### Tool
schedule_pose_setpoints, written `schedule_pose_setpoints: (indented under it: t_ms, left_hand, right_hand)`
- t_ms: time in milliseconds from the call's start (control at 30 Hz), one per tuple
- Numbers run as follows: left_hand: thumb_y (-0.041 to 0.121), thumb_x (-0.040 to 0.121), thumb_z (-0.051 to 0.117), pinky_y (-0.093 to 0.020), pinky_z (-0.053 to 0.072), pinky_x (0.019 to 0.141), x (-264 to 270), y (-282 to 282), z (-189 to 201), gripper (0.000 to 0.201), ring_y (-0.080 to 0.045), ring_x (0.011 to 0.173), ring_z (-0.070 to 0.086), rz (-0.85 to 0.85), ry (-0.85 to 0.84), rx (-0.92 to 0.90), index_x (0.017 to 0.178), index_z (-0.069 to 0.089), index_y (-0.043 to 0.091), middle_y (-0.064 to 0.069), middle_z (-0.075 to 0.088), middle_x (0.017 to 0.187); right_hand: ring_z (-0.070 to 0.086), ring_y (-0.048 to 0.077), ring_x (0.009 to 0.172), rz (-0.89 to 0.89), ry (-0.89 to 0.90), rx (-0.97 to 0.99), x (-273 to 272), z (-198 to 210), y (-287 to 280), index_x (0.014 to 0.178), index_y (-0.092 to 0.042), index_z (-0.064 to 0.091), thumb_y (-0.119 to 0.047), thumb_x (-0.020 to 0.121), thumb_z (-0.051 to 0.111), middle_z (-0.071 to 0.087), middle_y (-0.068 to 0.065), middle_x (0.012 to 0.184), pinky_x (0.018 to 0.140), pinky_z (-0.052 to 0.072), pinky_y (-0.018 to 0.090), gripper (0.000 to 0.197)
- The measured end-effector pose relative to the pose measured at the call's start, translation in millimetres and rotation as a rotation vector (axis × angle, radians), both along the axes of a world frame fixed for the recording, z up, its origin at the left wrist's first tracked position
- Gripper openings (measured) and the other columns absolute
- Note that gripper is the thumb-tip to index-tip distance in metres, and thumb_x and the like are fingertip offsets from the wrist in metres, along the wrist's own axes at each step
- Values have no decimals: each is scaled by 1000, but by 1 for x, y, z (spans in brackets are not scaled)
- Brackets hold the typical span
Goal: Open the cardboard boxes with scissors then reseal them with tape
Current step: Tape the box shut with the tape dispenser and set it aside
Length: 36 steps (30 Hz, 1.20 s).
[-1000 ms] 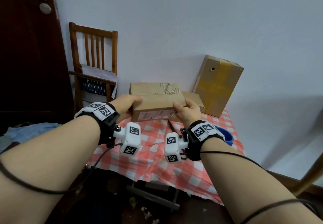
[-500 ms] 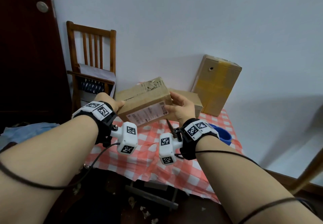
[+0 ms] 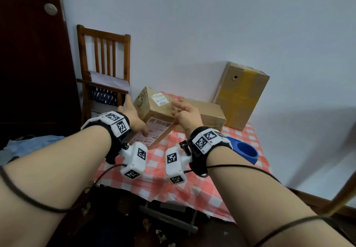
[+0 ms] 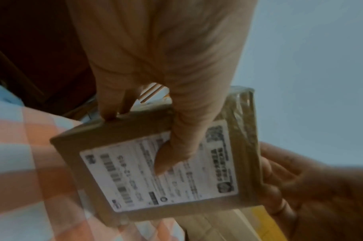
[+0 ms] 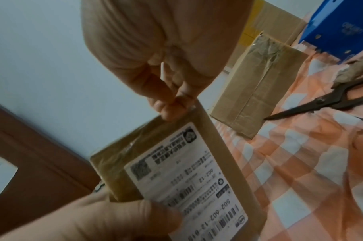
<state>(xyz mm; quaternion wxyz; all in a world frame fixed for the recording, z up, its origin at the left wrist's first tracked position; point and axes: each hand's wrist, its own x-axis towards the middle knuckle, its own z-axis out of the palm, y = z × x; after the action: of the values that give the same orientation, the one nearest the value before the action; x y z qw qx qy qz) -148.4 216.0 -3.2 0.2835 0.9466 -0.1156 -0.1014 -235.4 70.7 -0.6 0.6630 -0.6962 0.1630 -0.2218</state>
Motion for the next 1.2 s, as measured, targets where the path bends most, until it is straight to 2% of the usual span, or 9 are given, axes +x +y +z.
schedule_pose_setpoints:
  t_ms: [133,367,500,633,800,933,1067,1133,1200]
  left_hand:
    - [23,49,94,-60,40,100,1,13,3,160,-45,133,31,-81,-15,34,133,-40,46,-21,17,148]
    - [7,48,93,-52,46,97,2,23,7,132,-34,123,43,-111,34,-235,147,7,21,-14,41,134]
    - [33,33,99,-46,51,94,0,19,14,124,-25,111,58,-132,204,-366,135,33,9,-6,57,123]
    - [29,75,79,-36,53,76,-12,12,18,28,-17,87,65,-208,309,-522,91,58,21,-2,69,92]
    - [69,73,59,-42,50,89,-13,14,15,65,-25,98,64,-166,304,-562,110,62,16,-9,70,105]
    - [71,39,79,-39,55,72,-12,18,14,96,-22,91,68,-188,409,-720,114,62,14,-7,74,99]
    - [44,63,72,-31,57,52,-16,15,20,57,-21,91,66,-264,462,-837,112,60,16,-6,73,95]
    - [38,60,82,-31,58,55,-15,15,23,52,-21,88,68,-322,477,-832,105,61,22,-7,72,99]
    - [44,30,95,-31,58,68,-11,18,25,85,-16,88,71,-399,481,-828,106,63,25,-3,74,99]
  right_hand:
    - [56,14,113,69,74,-88,4,6,7,99,-11,75,8,80,48,65,-6,119,99,47,28,38]
    - [61,23,108,3,10,-20,0,3,3,106,-4,68,26,75,36,65,11,107,95,51,36,54]
    - [56,19,112,-25,-1,2,-4,-3,-3,130,-6,55,16,74,61,59,6,123,89,49,25,61]
    - [49,24,128,11,-21,109,-3,-11,-7,146,-8,35,9,67,74,47,9,143,100,47,39,90]
    - [61,20,108,34,-89,113,-6,-12,-13,132,0,51,22,71,65,63,9,119,95,50,34,66]
    - [62,29,111,66,-38,192,-5,-13,-15,123,-8,60,0,54,84,65,14,118,100,46,48,74]
    - [63,33,108,249,95,102,-9,-15,-16,133,-6,46,0,54,86,64,18,119,95,49,51,89]
    - [63,35,109,315,94,26,-9,-21,-17,132,-7,45,-3,48,88,65,19,117,94,50,52,95]
    - [61,34,110,262,90,12,-7,-27,-22,131,-13,42,-5,37,87,64,17,118,93,51,51,105]
